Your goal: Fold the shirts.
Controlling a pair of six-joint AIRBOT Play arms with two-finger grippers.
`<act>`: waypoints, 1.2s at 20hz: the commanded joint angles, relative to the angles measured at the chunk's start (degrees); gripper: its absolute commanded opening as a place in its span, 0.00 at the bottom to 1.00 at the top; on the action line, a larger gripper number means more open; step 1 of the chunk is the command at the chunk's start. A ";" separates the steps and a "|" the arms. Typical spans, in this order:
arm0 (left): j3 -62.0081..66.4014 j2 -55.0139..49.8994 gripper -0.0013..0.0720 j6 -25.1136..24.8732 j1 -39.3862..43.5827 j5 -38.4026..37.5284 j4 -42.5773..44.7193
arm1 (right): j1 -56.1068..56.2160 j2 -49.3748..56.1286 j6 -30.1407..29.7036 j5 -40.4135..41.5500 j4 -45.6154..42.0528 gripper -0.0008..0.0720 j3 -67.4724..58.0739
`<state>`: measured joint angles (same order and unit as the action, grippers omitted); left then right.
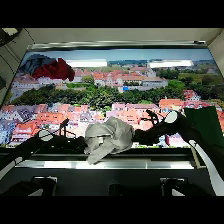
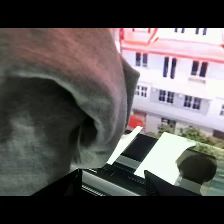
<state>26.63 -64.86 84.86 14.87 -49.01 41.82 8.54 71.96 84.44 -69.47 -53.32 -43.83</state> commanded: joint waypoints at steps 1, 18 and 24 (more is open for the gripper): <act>0.04 0.61 0.06 0.00 0.07 -0.57 -0.48 | 0.00 0.81 -1.16 4.04 1.27 0.65 1.51; 34.23 22.32 0.05 -0.35 -13.09 1.66 16.52 | -0.31 -16.41 -0.63 13.90 -24.48 0.08 -31.71; 63.63 29.99 0.05 1.73 -25.51 8.02 16.50 | -0.31 -33.92 6.99 23.21 -33.07 0.08 -49.66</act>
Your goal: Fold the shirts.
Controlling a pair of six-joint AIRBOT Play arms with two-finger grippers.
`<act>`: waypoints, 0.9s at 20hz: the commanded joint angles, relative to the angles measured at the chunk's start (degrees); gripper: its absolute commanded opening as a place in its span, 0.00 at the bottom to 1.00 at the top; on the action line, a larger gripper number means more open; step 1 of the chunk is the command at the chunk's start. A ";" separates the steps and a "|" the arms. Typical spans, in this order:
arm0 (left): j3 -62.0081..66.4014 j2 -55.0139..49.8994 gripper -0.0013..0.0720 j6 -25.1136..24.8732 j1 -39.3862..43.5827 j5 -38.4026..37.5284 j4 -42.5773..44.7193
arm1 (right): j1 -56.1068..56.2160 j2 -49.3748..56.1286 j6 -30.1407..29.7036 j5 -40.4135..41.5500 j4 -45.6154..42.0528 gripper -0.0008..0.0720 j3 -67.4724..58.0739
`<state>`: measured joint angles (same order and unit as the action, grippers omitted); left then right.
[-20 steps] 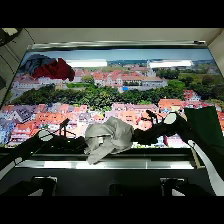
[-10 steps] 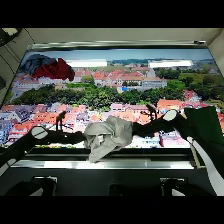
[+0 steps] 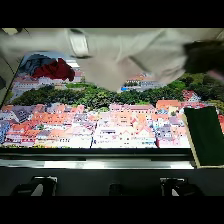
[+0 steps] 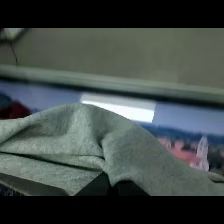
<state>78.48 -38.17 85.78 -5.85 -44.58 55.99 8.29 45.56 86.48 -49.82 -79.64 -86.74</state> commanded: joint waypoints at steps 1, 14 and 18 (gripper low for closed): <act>13.38 3.87 0.06 0.83 -5.27 3.58 2.34 | -0.07 -9.22 6.73 0.85 -6.82 0.09 -6.75; 5.38 3.61 0.06 2.10 -5.25 -11.78 3.93 | -0.07 -3.63 7.67 -31.50 -5.51 0.09 -6.67; -13.51 1.66 0.06 2.08 -5.03 -13.99 3.78 | -0.04 11.45 4.55 -35.15 -1.99 0.09 0.48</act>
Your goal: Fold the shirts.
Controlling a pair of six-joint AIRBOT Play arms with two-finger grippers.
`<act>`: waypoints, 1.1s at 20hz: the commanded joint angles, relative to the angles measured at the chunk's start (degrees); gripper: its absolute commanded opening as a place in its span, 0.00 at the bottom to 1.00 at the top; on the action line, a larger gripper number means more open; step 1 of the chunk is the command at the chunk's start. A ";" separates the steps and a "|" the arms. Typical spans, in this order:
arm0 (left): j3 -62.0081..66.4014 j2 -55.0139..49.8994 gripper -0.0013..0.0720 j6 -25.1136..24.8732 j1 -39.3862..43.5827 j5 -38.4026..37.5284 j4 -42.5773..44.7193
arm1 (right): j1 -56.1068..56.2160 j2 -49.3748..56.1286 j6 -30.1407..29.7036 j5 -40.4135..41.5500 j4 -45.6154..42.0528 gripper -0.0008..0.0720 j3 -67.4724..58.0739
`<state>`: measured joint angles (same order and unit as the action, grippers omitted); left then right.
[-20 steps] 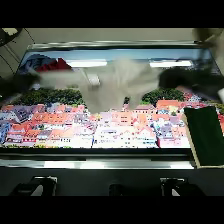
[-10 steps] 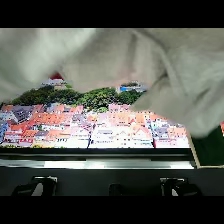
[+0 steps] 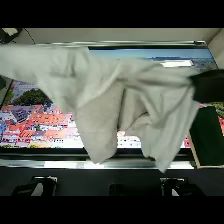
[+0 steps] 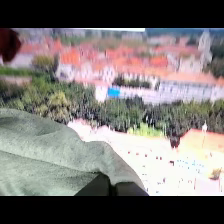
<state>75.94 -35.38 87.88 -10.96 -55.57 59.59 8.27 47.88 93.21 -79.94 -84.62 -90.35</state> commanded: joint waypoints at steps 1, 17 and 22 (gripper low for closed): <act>-15.56 -2.19 0.06 -0.02 0.09 -1.20 0.20 | -0.02 13.20 -2.12 -0.22 4.98 0.09 6.36; -15.89 -34.56 0.94 -7.34 -3.93 -0.39 -5.70 | -15.43 41.99 -3.02 10.36 25.88 0.85 -1.88; -23.78 -34.62 0.68 -7.56 -0.24 -10.91 -5.95 | -33.57 39.71 -3.02 -9.79 9.11 0.74 -1.57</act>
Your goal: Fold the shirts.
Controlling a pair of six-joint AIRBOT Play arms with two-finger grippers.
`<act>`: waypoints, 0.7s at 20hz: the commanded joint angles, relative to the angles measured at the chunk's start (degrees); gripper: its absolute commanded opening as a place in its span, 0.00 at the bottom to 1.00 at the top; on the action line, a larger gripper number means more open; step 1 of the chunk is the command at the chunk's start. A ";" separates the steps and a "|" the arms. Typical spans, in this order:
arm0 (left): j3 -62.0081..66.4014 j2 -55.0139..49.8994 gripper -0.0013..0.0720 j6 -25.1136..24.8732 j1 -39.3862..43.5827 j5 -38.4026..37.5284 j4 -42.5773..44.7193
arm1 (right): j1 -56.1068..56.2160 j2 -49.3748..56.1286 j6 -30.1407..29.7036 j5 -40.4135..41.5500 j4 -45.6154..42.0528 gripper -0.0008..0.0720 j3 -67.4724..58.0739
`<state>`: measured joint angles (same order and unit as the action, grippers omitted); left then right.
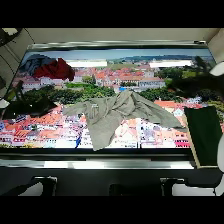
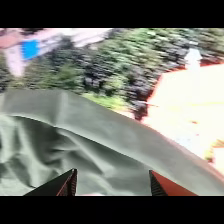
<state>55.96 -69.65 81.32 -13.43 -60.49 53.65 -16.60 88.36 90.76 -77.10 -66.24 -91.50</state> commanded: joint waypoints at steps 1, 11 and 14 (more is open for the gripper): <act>-7.45 -0.46 0.68 -1.51 5.22 -3.72 -0.83 | -10.86 -0.76 -0.52 -14.01 -9.55 0.74 0.79; -16.22 -12.11 0.66 -4.42 29.44 15.63 -23.52 | -13.42 -0.76 -1.73 -13.60 -6.62 0.83 13.55; -16.22 -13.07 0.65 -4.44 31.01 18.16 -23.52 | -13.42 -0.94 -3.82 -12.28 -6.49 0.91 17.07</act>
<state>40.21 -80.75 77.49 14.76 -46.52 31.51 -29.85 87.57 88.68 -90.28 -72.88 -77.76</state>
